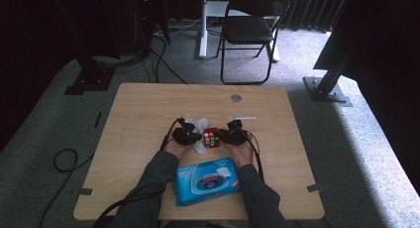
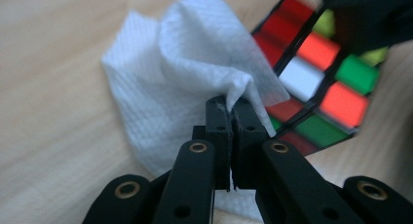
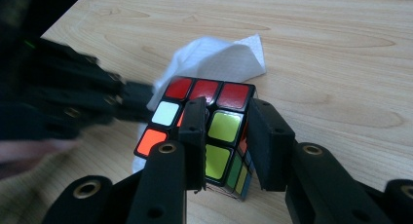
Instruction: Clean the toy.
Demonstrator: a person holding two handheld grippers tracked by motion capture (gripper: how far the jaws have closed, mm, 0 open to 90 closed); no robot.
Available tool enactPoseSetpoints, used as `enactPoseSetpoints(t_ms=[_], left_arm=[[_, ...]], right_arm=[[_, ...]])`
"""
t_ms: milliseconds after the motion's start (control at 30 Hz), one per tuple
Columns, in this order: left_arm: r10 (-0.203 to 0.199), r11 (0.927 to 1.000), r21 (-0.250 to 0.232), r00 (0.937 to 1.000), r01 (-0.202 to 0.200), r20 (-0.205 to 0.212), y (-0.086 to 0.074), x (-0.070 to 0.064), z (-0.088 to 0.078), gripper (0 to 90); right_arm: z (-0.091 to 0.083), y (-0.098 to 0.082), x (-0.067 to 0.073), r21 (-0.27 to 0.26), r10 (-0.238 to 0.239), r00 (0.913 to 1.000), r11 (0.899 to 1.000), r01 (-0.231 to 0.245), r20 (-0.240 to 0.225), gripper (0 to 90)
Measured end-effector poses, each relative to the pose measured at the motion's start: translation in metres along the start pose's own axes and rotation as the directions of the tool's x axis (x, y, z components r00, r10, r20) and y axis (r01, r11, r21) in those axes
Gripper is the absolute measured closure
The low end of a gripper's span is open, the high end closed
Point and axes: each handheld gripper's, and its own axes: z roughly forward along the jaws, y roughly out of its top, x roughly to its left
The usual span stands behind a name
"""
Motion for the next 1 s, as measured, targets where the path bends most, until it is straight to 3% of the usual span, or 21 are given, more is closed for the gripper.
enactPoseSetpoints(t_ms=[133, 633, 1000], left_arm=[[-0.032, 0.9995, -0.003, 0.9993, 0.032, 0.022, -0.005, 0.003, 0.006, 87.6], [-0.012, 0.9999, 0.002, 0.9999, 0.012, 0.007, -0.004, 0.002, 0.005, 87.1], [-0.005, 0.9985, -0.055, 1.0, 0.006, 0.002, 0.0, 0.0, -0.015, 87.1]], right_arm=[[0.0, 0.0, 0.0, 0.001, -0.001, 1.0, 1.0, 0.001, 0.0, 69.5], [0.0, -0.001, 0.0, -0.004, 0.001, 1.0, 1.0, -0.001, 0.003, 69.5], [0.0, -0.001, 0.001, -0.007, 0.009, 0.9999, 1.0, -0.009, 0.007, 70.1]])
